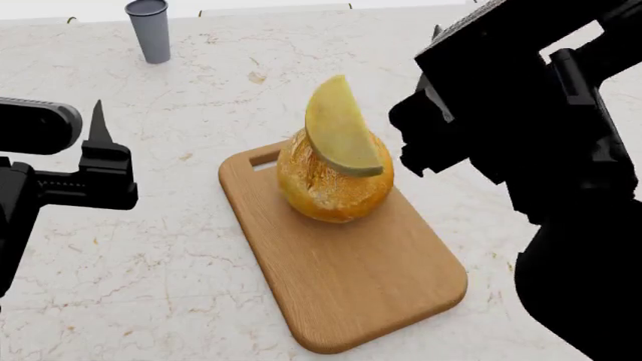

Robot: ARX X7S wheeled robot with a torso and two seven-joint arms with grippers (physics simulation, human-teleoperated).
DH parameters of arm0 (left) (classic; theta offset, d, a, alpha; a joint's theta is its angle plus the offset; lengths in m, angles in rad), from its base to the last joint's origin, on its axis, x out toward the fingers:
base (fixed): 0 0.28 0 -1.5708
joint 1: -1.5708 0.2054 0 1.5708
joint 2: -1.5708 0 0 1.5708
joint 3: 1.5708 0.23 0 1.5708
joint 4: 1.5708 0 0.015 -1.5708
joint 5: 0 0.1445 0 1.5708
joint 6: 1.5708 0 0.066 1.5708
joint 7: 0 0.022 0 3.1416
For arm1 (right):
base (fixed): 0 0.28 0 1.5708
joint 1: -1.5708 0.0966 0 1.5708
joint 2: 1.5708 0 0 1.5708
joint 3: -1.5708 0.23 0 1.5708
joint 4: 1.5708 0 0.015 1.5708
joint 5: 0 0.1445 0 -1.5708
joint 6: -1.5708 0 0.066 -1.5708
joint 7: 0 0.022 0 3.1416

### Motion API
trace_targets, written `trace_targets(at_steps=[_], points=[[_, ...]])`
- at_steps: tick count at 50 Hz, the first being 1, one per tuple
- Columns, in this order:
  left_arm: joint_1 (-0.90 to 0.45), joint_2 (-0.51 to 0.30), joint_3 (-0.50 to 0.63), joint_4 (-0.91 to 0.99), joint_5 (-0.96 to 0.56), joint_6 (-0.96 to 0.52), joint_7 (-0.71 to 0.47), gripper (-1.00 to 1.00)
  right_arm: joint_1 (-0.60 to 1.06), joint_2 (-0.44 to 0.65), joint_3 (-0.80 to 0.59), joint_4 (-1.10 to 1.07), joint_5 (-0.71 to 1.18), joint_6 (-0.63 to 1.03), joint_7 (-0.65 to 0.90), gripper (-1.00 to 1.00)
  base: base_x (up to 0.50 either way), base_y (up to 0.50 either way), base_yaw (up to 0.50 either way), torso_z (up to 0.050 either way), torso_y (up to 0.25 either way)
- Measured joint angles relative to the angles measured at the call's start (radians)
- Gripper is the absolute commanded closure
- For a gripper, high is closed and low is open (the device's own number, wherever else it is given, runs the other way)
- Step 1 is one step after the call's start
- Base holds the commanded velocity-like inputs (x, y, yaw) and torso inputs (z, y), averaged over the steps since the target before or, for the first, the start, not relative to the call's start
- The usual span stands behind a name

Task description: Pick up the wedge of cheese and place it on the slice of bread to prepare a simple cheese on bread dish.

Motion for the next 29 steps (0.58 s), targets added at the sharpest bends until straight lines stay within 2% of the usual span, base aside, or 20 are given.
trace_targets(at_steps=[9, 18, 29], points=[[0.001, -0.003, 0.002, 0.003, -0.003, 0.006, -0.004, -1.00, -0.248, 0.036, 0.131, -0.044, 0.041, -0.392, 0.117, -1.00, 0.00, 0.00, 0.00, 0.000, 0.000], [0.001, -0.006, 0.007, 0.001, -0.005, 0.008, -0.008, -1.00, -0.418, -0.023, 0.169, 0.137, -0.045, -0.584, 0.213, -1.00, 0.00, 0.00, 0.00, 0.000, 0.000], [0.002, -0.011, 0.011, -0.001, -0.008, 0.016, -0.012, -1.00, -0.568, -0.010, 0.189, 0.118, -0.105, -0.765, 0.267, -1.00, 0.00, 0.00, 0.00, 0.000, 0.000]])
